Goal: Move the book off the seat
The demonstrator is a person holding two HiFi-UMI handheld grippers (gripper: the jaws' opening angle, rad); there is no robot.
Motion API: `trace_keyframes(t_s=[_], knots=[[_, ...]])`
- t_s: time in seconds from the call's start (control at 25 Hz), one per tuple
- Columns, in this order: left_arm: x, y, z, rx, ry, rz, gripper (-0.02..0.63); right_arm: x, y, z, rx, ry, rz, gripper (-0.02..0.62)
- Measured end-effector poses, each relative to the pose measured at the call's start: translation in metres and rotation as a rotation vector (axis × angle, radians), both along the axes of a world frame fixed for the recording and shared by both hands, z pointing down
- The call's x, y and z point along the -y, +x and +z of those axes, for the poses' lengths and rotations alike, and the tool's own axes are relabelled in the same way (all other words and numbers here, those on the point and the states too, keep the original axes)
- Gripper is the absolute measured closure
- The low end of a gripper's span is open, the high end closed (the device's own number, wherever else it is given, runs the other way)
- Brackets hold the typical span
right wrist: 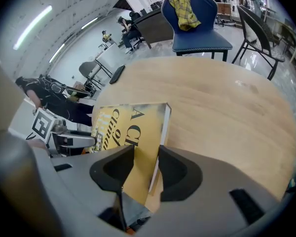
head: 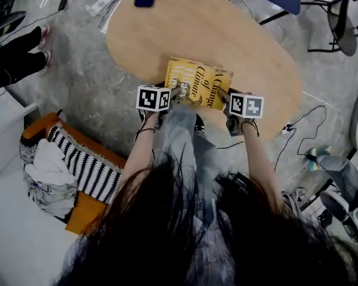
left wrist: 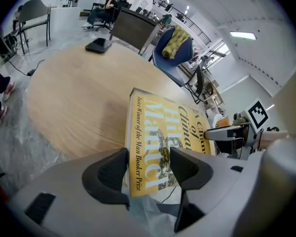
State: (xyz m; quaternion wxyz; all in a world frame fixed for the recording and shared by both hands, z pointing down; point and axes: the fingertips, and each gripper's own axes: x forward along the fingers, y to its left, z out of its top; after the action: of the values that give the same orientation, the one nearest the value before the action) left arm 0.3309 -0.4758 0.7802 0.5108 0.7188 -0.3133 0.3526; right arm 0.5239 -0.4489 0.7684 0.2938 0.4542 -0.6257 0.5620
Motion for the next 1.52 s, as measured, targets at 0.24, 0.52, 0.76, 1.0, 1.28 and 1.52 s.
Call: trace_keyframes(t_s=[0.24, 0.52, 0.76, 1.0, 1.28, 1.52], knots=[[0.006, -0.001, 0.024, -0.010, -0.018, -0.033, 0.324, 0.004, 0.001, 0.026, 0.023, -0.008, 0.113, 0.439], [0.006, -0.001, 0.034, 0.009, -0.011, -0.017, 0.324, 0.003, 0.002, 0.036, -0.043, 0.013, 0.087, 0.440], [0.005, -0.005, 0.035, 0.034, -0.027, -0.038, 0.322, -0.007, -0.002, 0.041, -0.100, -0.010, 0.011, 0.430], [0.009, -0.023, 0.020, 0.016, 0.001, -0.167, 0.322, -0.004, 0.008, 0.024, -0.100, 0.033, 0.054, 0.426], [0.003, -0.028, -0.021, 0.010, 0.111, -0.203, 0.322, 0.014, 0.007, -0.033, 0.017, 0.185, 0.161, 0.428], [-0.002, -0.015, -0.073, -0.067, 0.184, -0.179, 0.324, 0.015, -0.015, -0.091, 0.072, 0.277, 0.107, 0.461]])
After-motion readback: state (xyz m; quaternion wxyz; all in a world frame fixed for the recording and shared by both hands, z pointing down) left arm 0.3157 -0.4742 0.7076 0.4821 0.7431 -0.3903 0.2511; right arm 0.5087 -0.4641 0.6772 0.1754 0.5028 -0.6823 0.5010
